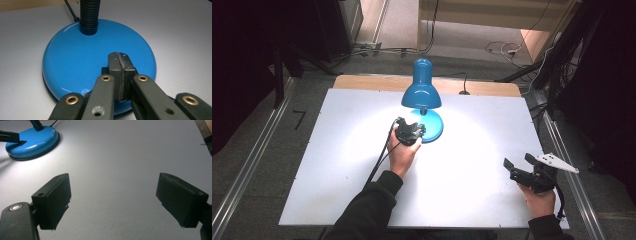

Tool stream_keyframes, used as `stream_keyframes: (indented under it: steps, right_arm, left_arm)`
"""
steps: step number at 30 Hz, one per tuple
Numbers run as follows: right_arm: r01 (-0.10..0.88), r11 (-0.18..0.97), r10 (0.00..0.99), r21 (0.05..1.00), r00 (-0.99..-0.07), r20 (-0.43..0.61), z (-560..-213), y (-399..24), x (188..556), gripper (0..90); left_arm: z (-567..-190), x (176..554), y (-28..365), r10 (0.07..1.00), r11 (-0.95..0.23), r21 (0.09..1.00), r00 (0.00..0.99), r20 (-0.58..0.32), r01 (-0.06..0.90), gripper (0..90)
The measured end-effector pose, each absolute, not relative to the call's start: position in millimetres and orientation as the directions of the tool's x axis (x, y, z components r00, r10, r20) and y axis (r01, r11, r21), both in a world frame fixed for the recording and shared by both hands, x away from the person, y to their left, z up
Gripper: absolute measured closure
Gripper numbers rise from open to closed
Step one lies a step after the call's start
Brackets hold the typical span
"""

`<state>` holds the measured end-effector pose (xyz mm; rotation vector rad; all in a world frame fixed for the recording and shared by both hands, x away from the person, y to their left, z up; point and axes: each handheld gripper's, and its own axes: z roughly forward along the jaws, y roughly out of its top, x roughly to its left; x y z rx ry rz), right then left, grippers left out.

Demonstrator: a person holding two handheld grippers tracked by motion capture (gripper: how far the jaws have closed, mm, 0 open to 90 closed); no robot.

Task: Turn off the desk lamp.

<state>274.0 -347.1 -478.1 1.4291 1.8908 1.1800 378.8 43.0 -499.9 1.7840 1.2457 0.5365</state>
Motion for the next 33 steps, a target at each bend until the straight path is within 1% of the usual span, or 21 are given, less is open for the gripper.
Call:
stream_keyframes:
  steps: [10,18,23,24,26,28,30,33]
  right_arm:
    - [0.513,0.079,0.936,0.855,-0.333,0.114,-478.1,-347.0,274.0,11.4]
    - [0.513,0.081,0.935,0.854,-0.335,0.112,-478.0,-346.7,273.8,11.4]
    - [0.513,0.083,0.936,0.854,-0.335,0.111,-477.7,-345.4,273.3,11.4]
    - [0.513,0.083,0.935,0.854,-0.336,0.111,-477.7,-345.1,273.3,11.4]
    - [0.511,0.087,0.935,0.855,-0.339,0.107,-477.7,-344.7,273.2,11.4]
    - [0.51,0.087,0.935,0.856,-0.339,0.107,-477.6,-344.7,273.1,11.4]
    - [0.513,0.08,0.937,0.854,-0.332,0.112,-477.7,-345.3,273.4,11.4]
    - [0.513,0.08,0.936,0.855,-0.333,0.112,-478.5,-345.6,274.5,11.4]
  left_arm:
    - [-499.9,379.8,40.6,0.902,-0.127,0.841,0.414,-0.122,0.526,90.0]
    - [-500.3,379.6,39.6,0.903,-0.144,0.844,0.417,-0.101,0.517,90.0]
    - [-500.8,380.7,39.6,0.904,-0.136,0.847,0.414,-0.107,0.514,90.0]
    - [-502.7,383.3,39.4,0.912,-0.147,0.852,0.403,-0.081,0.503,90.0]
    - [-502.6,386.6,41.6,0.916,-0.138,0.851,0.392,-0.085,0.506,90.0]
    - [-502.6,387.8,42.0,0.91,-0.141,0.852,0.404,-0.089,0.505,90.0]
    - [-501.4,387.4,43.1,0.913,-0.145,0.854,0.4,-0.079,0.499,90.0]
    - [-496.0,386.8,45.5,0.913,-0.125,0.867,0.398,-0.09,0.482,90.0]
